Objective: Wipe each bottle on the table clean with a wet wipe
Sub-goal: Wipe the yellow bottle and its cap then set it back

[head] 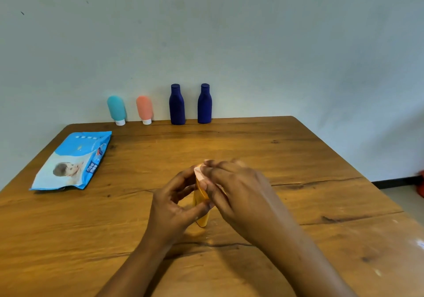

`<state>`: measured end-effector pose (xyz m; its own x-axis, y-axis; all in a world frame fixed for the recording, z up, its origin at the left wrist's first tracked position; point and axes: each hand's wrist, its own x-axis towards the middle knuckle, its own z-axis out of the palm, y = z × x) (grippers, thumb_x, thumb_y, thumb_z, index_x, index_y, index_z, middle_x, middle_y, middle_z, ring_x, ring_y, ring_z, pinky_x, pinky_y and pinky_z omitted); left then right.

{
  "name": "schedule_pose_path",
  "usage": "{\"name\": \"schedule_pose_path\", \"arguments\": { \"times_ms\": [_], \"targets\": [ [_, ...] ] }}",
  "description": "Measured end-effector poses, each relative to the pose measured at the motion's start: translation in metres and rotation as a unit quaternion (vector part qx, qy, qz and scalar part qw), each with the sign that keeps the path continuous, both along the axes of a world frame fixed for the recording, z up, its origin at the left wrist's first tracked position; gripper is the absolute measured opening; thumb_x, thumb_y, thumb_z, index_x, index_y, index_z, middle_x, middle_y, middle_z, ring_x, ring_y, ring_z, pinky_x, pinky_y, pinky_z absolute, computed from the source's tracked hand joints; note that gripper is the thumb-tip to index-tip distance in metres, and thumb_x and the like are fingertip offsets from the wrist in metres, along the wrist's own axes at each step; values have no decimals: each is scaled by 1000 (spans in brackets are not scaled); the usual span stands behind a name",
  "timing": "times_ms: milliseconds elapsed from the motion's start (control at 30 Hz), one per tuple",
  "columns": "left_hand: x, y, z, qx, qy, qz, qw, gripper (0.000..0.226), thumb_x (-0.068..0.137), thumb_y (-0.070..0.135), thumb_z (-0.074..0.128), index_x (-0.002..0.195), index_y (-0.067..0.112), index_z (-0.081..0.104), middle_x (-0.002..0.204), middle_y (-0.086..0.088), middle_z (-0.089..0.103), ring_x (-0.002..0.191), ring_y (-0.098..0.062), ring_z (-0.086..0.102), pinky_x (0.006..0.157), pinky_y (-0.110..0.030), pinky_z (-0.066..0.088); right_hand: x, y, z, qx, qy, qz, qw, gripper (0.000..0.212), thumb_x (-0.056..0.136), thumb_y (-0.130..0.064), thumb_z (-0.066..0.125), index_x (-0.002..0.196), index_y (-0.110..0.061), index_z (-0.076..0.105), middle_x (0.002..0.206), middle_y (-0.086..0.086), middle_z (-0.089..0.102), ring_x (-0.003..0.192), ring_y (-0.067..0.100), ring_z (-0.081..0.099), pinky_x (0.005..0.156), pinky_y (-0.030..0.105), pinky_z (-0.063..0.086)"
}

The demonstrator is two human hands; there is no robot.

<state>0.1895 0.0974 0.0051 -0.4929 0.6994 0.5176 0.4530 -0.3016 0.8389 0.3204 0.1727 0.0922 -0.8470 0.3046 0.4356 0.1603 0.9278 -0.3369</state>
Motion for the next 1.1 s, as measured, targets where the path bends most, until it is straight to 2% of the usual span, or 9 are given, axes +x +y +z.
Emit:
{"name": "schedule_pose_path", "arguments": {
  "times_ms": [67, 133, 267, 367, 467, 667, 867, 1000, 1100],
  "targets": [
    [1, 1, 0, -1, 9, 3, 1000, 57, 66, 28, 74, 120, 34, 58, 111, 14, 67, 104, -8, 64, 85, -21, 52, 0, -1, 0, 11, -7, -9, 1000, 40, 94, -34, 48, 130, -17, 52, 136, 0, 51, 124, 13, 42, 96, 25, 36],
    [0, 2, -1, -4, 0, 5, 1000, 59, 64, 29, 75, 120, 37, 57, 112, 16, 67, 105, -7, 63, 86, -20, 51, -1, -4, -5, 50, -13, -25, 998, 33, 82, -20, 67, 114, -12, 64, 118, 5, 64, 107, 18, 57, 82, 28, 48],
    [-3, 2, -5, -5, -30, 6, 1000, 74, 62, 51, 79, 126, 22, 58, 117, 9, 66, 110, -11, 62, 89, -28, 52, 10, -9, -16, 34, 13, -12, 999, 38, 67, -1, 76, 102, -13, 70, 101, 1, 69, 85, 13, 63, 65, 20, 51],
    [-3, 3, -10, -14, -31, 1, 999, 77, 63, 47, 79, 126, 9, 56, 119, 1, 66, 112, -16, 62, 92, -39, 52, 23, 1, -9, 28, 15, 19, 999, 31, 71, -1, 74, 97, -18, 71, 94, -3, 70, 82, 10, 65, 64, 20, 55],
    [-3, 3, -12, -21, -35, 4, 999, 76, 61, 45, 81, 126, 15, 56, 122, 2, 65, 114, -16, 61, 93, -38, 52, 15, 18, 5, -16, 32, 0, 999, 24, 80, -8, 64, 100, -20, 69, 99, -6, 67, 87, 1, 59, 68, 8, 46],
    [0, 4, -10, -13, -38, 0, 999, 70, 63, 50, 79, 120, 13, 60, 115, 4, 68, 109, -14, 63, 92, -31, 52, -7, 12, -8, 29, 22, 34, 999, 28, 74, -4, 71, 101, -13, 70, 102, 2, 65, 92, 14, 61, 72, 23, 53],
    [-3, 5, -13, -10, -43, -10, 999, 75, 63, 43, 81, 126, 11, 56, 121, 0, 65, 113, -17, 61, 92, -36, 52, 21, 15, -5, -39, 50, 67, 996, 25, 83, -19, 51, 99, -25, 69, 99, -12, 65, 95, 1, 58, 82, 13, 47],
    [-4, 4, -13, -7, -42, -1, 999, 74, 62, 45, 81, 125, 15, 57, 121, 3, 65, 114, -16, 61, 93, -37, 52, -7, 27, 2, -64, 57, 17, 996, 27, 87, -8, 58, 110, -20, 66, 110, -7, 61, 101, 2, 55, 83, 16, 48],
    [-3, 5, -12, -1, -38, -3, 999, 65, 64, 45, 80, 121, 20, 61, 116, 4, 67, 111, -17, 63, 92, -35, 52, -12, 21, -10, -30, 43, 27, 998, 27, 87, -17, 51, 109, -17, 66, 109, -3, 62, 102, 7, 55, 81, 17, 48]
  ]
}}
